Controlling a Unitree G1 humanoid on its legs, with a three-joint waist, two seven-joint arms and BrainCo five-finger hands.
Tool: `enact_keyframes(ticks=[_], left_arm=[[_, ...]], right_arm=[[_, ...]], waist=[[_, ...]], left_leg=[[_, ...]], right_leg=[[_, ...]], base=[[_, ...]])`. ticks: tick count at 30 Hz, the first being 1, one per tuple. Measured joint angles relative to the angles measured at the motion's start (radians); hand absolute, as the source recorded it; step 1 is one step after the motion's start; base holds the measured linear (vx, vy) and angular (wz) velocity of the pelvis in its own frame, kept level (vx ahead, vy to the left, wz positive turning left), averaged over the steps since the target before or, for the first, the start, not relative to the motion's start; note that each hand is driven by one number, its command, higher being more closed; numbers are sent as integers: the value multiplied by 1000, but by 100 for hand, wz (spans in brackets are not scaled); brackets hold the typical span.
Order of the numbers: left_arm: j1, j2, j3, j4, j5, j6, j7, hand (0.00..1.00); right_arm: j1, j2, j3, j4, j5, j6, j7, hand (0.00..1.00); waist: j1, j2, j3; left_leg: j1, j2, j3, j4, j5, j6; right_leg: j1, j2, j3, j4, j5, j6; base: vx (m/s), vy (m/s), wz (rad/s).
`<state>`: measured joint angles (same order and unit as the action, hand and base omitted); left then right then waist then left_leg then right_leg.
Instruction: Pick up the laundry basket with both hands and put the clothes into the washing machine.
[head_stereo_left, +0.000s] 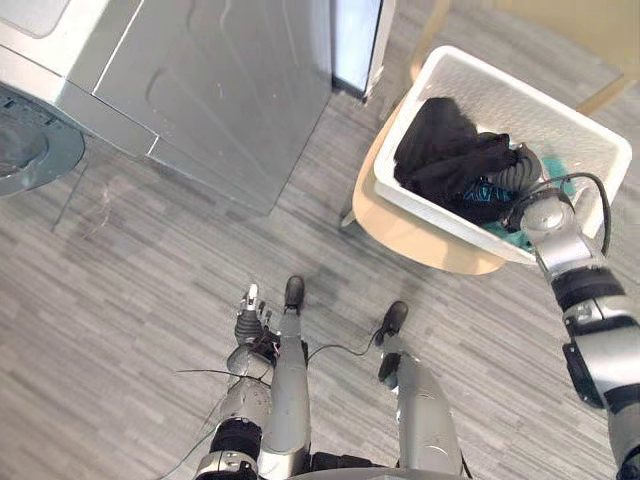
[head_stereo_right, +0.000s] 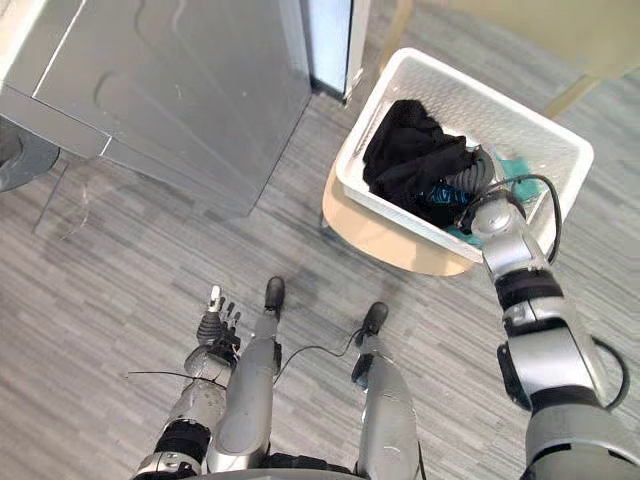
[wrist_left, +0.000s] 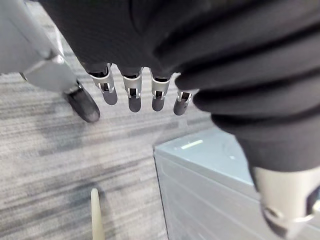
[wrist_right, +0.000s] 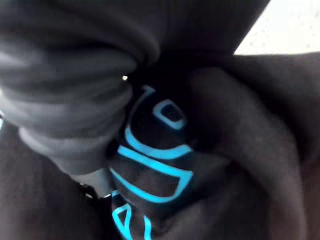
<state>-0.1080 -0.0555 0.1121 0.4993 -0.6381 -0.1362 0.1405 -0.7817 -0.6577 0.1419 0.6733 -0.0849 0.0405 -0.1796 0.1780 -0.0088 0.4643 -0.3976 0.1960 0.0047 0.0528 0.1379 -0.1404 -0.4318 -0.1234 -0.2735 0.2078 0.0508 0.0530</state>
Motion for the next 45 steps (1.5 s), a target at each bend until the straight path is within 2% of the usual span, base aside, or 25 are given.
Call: enact_keyframes(ticks=[2, 5, 8, 9, 11, 13, 16, 18, 20, 21, 24, 26, 28, 30, 32, 34, 35, 39, 45], left_arm=[[24, 14, -12, -67, 54, -2, 17, 0], [73, 52, -34, -152, 101, -5, 17, 0], [123, 77, -32, -199, 110, -6, 17, 0], [141, 80, -30, -231, 110, -4, 17, 0], [161, 80, -28, -271, 110, -5, 17, 0], [177, 81, -16, -332, 112, -5, 19, 0], [176, 94, 9, -445, 225, -5, 18, 0], [177, 145, 3, -530, 307, -5, 6, 0], [174, 199, -15, -574, 341, -6, -22, 0], [165, 240, -43, -582, 357, -16, -53, 0], [143, 311, -107, -583, 400, -30, -111, 0], [94, 350, -192, -571, 418, -45, -148, 0], [48, 384, -253, -536, 416, -50, -173, 0], [-37, 431, -339, -459, 409, -49, -214, 0], [-110, 447, -415, -372, 342, -40, -261, 0], [-169, 442, -486, -297, 276, -23, -276, 0], [-219, 423, -537, -242, 232, 1, -275, 0], [-317, 370, -600, -142, 171, 32, -262, 0], [-437, 351, -673, -102, 55, 69, -223, 0]], right_arm=[[97, 34, -157, -140, -1, -4, -61, 100], [177, 80, -272, -258, -3, -15, -110, 100], [282, 138, -363, -371, -22, -22, -148, 100], [340, 161, -394, -439, -69, -23, -150, 100], [406, 186, -427, -509, -107, -27, -150, 100], [468, 219, -463, -590, -130, -35, -150, 100], [556, 274, -509, -713, -139, -62, -138, 100], [617, 295, -530, -790, -108, -88, -99, 100], [653, 305, -528, -826, -62, -114, -62, 100], [670, 305, -527, -847, -12, -128, -26, 100], [672, 302, -509, -876, 84, -160, 40, 100], [655, 284, -436, -897, 135, -191, 88, 100], [630, 262, -369, -898, 176, -197, 119, 100], [573, 238, -276, -898, 233, -200, 156, 100], [505, 235, -196, -898, 290, -204, 186, 100], [460, 235, -124, -898, 329, -213, 192, 100], [423, 235, -65, -900, 357, -213, 205, 100], [372, 240, 48, -905, 420, -212, 208, 100], [326, 298, 122, -905, 479, -209, 205, 100]], waist=[[-10, -3, 0], [-32, -18, -17], [-48, -44, -89], [-60, -51, -119], [-68, -54, -165], [-91, -54, -217], [-115, -53, -267], [-142, -44, -296], [-164, -39, -323], [-164, -36, -338], [-168, -25, -368], [-182, -16, -380], [-196, -13, -387], [-203, -13, -387], [-218, -13, -387], [-223, -13, -387], [-224, -12, -387], [-226, -12, -387], [-228, -11, -386]], left_leg=[[49, -6, 6, -3, -7, 7], [95, -7, 14, -6, -14, 9], [134, -14, 26, -21, -31, 19], [164, -22, 29, -22, -44, 24], [184, -29, 37, -26, -53, 27], [211, -39, 39, -46, -52, 26], [268, -51, 56, -59, -59, 34], [313, -57, 62, -80, -61, 37], [342, -58, 81, -94, -64, 36], [358, -58, 90, -94, -71, 35], [379, -58, 125, -96, -82, 33], [399, -58, 151, -102, -84, 34], [404, -59, 163, -106, -84, 34], [406, -59, 186, -108, -85, 32], [405, -60, 197, -112, -85, 32], [404, -59, 202, -114, -85, 32], [399, -60, 204, -115, -84, 32], [396, -60, 205, -115, -84, 32], [396, -63, 199, -115, -84, 32]], right_leg=[[47, 0, 3, -5, -5, 7], [91, 2, 10, -16, -7, 8], [122, 7, 28, -40, -3, 14], [152, 4, 34, -49, -6, 20], [174, -2, 38, -61, -9, 27], [197, -10, 37, -74, -12, 35], [242, -19, 52, -81, -15, 40], [280, -23, 59, -96, -18, 44], [299, -22, 71, -108, -19, 47], [305, -20, 86, -110, -19, 47], [308, -17, 118, -118, -13, 52], [325, -12, 142, -155, 10, 55], [332, -9, 153, -179, 27, 55], [332, -4, 175, -209, 50, 56], [331, -1, 189, -231, 66, 58], [330, 0, 195, -241, 80, 51], [326, 0, 198, -248, 87, 52], [322, 0, 198, -248, 88, 51], [324, -1, 198, -249, 88, 51]], base=[[-50, -11, -5], [-22, -5, -7], [58, 2, -15], [89, 18, -5], [93, 36, -3], [137, 47, 2], [103, 30, -9], [112, 20, -9], [63, 22, -19], [58, 23, -33], [21, 18, -38], [-6, 16, -32], [-32, 16, -25], [-52, 3, -32], [-57, -5, -21], [-29, -4, -11], [-13, -4, -5], [-2, -1, -1], [0, 0, 0]])
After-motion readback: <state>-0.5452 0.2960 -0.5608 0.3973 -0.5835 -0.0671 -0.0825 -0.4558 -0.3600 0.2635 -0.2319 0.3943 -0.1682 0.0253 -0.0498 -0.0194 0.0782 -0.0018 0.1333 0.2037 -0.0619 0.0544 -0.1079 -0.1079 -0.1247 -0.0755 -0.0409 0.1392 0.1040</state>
